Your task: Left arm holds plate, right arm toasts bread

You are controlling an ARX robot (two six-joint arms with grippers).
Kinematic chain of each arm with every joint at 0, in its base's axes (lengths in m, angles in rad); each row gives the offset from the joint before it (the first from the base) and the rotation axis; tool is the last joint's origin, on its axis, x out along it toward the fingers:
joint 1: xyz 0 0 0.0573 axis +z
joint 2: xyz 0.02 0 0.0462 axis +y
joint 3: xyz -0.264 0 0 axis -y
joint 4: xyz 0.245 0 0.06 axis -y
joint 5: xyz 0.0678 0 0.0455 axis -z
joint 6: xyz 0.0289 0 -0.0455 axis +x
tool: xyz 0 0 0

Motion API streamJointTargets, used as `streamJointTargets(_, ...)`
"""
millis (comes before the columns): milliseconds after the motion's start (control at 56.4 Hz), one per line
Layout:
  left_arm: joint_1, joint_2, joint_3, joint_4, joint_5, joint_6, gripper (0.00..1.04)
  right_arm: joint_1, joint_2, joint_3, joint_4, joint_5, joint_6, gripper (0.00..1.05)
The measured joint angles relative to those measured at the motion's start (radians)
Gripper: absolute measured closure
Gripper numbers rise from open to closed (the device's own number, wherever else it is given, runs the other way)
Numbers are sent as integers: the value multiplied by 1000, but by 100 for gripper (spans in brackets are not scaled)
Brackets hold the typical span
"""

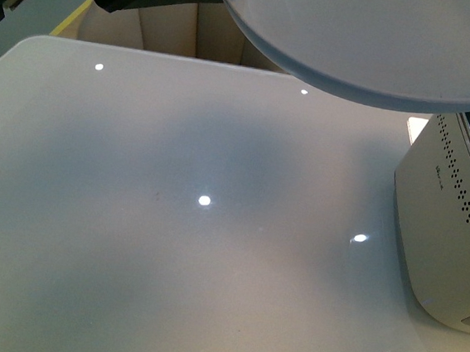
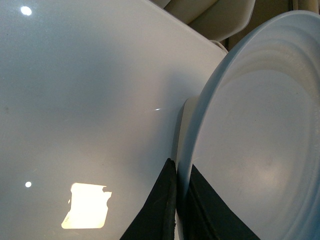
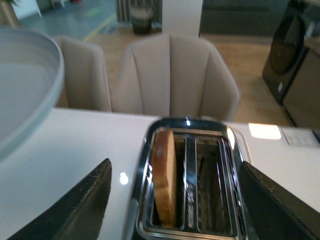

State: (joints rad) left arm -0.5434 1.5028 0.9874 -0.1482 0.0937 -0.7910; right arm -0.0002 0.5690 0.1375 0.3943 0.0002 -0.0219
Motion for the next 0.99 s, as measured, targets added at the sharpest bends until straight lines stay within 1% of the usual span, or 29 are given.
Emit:
streamJointTargets(35, 0, -1, 0, 0, 0, 0, 102, 0, -12, -6, 11, 0, 4, 42)
streamJointTargets(53, 0, -1, 0, 0, 0, 0, 102, -1, -24, -11, 14, 3, 6, 46)
streamJointTargets(71, 0, -2, 0, 0, 0, 0, 102, -1, -27, -13, 14, 3, 6, 47)
streamJointTargets(89, 0, -2, 0, 0, 0, 0, 102, -1, -39, -19, 14, 2, 7, 51)
streamJointTargets(106, 0, -2, 0, 0, 0, 0, 102, -1, -42, -20, 14, 2, 7, 52)
streamJointTargets(142, 0, -2, 0, 0, 0, 0, 102, 0, -53, -28, 11, 1, 8, 57)
streamJointTargets(159, 0, -2, 0, 0, 1, 0, 102, 0, -63, -34, 8, -1, 8, 62)
streamJointTargets(177, 0, -2, 0, 0, 1, 0, 102, 0, -64, -35, 7, 0, 8, 63)
streamJointTargets(213, 0, -2, 0, 0, 1, 0, 102, 0, -75, -43, 1, 0, 8, 68)
streamJointTargets(230, 0, -2, 0, 0, 0, 0, 102, 0, -83, -50, -5, 1, 8, 72)
streamJointTargets(284, 0, -2, 0, 0, 0, 0, 102, 0, -96, -58, -14, 1, 8, 78)
streamJointTargets(354, 0, -2, 0, 0, 0, 0, 102, 0, -121, -69, -27, 1, 8, 89)
streamJointTargets(390, 0, -2, 0, 0, 0, 0, 102, 0, -137, -72, -37, 0, 9, 96)
streamJointTargets(443, 0, -2, 0, 0, 0, 0, 102, 0, -154, -76, -45, 0, 10, 103)
streamJointTargets(727, 0, -2, 0, 0, 0, 0, 102, 0, -243, -103, -107, 0, 13, 103)
streamJointTargets(851, 0, -2, 0, 0, 0, 0, 102, 0, -274, -116, -99, -1, 14, 103)
streamJointTargets(992, 0, -2, 0, 0, 0, 0, 102, 0, -335, -116, -158, 0, 14, 103)
